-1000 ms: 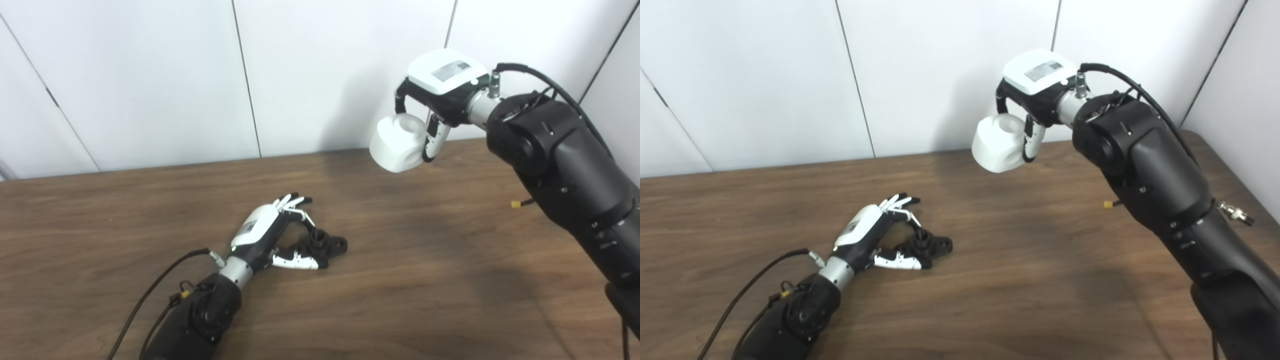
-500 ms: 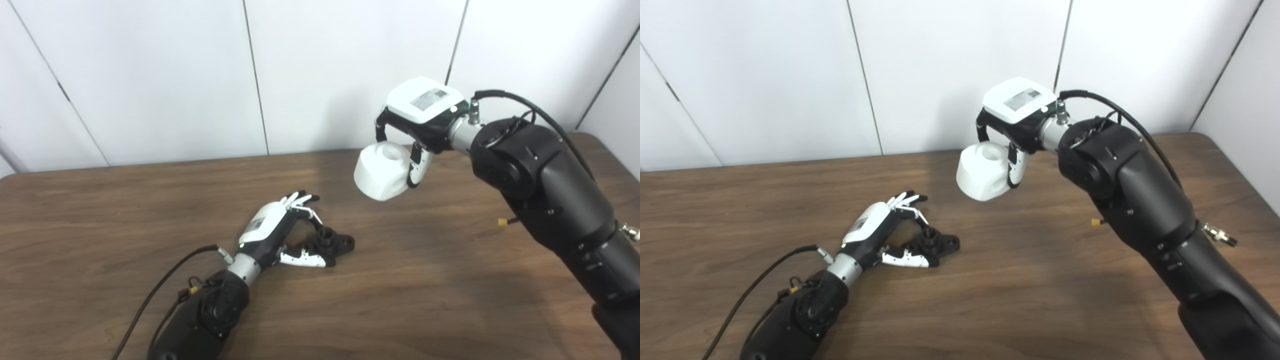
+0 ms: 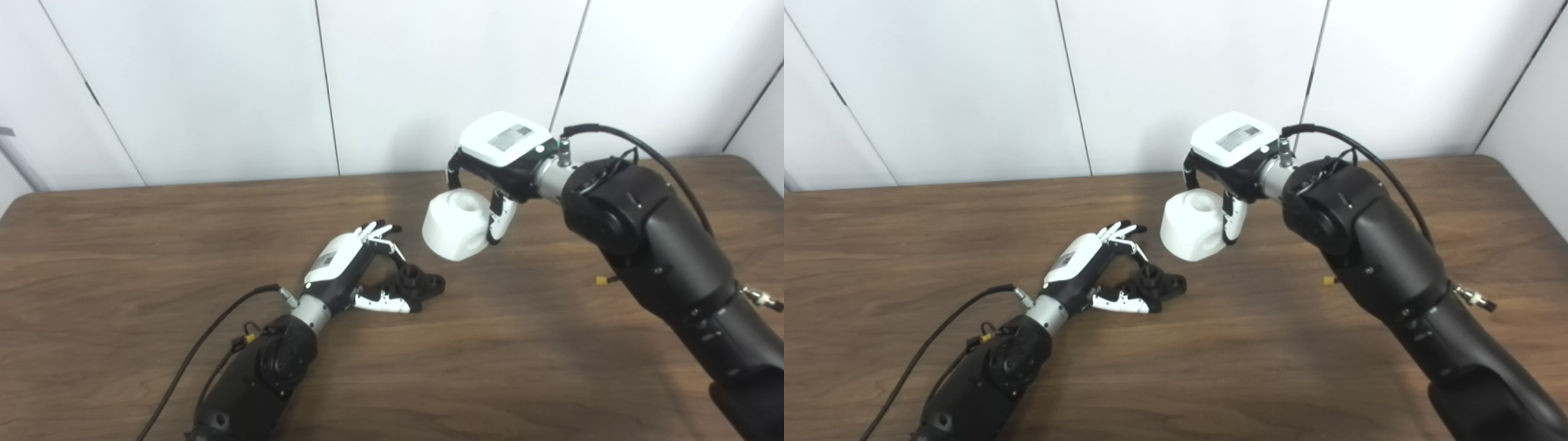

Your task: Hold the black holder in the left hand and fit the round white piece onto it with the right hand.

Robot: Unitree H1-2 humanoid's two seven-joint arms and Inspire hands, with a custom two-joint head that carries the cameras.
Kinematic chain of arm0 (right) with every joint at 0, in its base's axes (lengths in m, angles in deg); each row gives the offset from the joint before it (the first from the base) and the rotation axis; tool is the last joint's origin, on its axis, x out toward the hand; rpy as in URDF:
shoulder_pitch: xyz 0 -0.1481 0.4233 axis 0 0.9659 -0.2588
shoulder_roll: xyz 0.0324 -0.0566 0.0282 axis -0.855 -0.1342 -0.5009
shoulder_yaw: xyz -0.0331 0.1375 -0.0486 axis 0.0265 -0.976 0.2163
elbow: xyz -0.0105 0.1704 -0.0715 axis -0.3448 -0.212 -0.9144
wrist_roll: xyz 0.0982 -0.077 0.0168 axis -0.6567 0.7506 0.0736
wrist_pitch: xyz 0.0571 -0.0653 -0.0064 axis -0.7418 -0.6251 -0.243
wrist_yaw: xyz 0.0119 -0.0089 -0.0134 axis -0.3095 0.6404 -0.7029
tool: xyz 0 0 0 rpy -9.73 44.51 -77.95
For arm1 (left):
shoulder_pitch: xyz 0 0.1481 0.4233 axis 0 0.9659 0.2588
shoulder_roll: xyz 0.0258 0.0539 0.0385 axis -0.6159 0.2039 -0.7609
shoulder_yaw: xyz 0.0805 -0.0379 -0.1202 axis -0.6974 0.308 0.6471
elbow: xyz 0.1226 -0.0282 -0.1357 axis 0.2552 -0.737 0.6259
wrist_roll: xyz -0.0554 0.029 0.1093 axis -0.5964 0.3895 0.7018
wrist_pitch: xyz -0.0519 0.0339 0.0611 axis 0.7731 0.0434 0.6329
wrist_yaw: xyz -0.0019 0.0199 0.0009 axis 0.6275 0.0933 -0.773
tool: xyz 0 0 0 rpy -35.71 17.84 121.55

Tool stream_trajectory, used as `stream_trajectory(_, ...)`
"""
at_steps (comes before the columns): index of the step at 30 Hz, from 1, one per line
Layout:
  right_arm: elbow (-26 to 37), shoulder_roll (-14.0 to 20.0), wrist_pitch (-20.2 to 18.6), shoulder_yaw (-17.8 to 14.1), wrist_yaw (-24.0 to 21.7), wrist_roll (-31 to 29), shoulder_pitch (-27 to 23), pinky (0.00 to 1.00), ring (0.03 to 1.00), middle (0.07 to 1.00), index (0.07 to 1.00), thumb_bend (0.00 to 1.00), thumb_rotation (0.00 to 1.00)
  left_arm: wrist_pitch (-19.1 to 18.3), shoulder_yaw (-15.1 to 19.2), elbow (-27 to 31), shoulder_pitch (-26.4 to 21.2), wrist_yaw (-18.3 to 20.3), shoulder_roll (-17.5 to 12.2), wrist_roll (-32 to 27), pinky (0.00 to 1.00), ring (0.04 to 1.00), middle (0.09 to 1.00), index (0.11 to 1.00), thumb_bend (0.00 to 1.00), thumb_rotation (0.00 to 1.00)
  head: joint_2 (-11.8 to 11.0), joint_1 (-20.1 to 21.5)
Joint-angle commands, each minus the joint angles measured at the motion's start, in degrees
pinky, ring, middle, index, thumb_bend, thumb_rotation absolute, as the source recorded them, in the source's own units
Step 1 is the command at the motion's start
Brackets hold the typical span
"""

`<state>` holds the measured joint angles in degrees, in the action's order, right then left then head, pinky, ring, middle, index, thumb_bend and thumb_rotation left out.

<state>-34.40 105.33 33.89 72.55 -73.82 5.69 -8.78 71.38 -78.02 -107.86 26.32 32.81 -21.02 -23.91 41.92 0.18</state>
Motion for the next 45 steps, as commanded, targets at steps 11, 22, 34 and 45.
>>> stream_trajectory(11,-0.2,-3.9,-0.8,0.2,0.4,1.9,-1.5,0.81,0.82,0.778,0.481,0.53,0.14,-3.5,-4.1,-3.2,3.6,4.8,2.6,1.6,1.0,1.0,0.926,0.481,0.52,0.06,0.4,-0.1)
stream_trajectory(22,-0.6,-5.7,0.5,1.0,1.3,1.6,-1.1,0.78,0.801,0.763,0.483,0.53,0.14,-4.7,-4.6,-2.4,3.7,4.9,2.8,2.1,1.0,1.0,0.924,0.482,0.52,0.06,0.9,-0.7)
stream_trajectory(34,-0.7,-6.4,0.7,1.6,0.6,1.9,-0.6,0.8,0.804,0.767,0.483,0.53,0.14,-5.7,-5.0,-1.2,3.7,5.2,2.8,1.9,1.0,1.0,0.93,0.481,0.52,0.06,1.4,-1.3)
stream_trajectory(45,-0.8,-6.2,2.3,3.5,-0.8,3.0,-0.2,0.79,0.797,0.776,0.484,0.53,0.14,-6.0,-5.5,-0.4,3.8,5.2,2.8,2.0,1.0,1.0,0.932,0.481,0.52,0.06,2.1,-1.7)
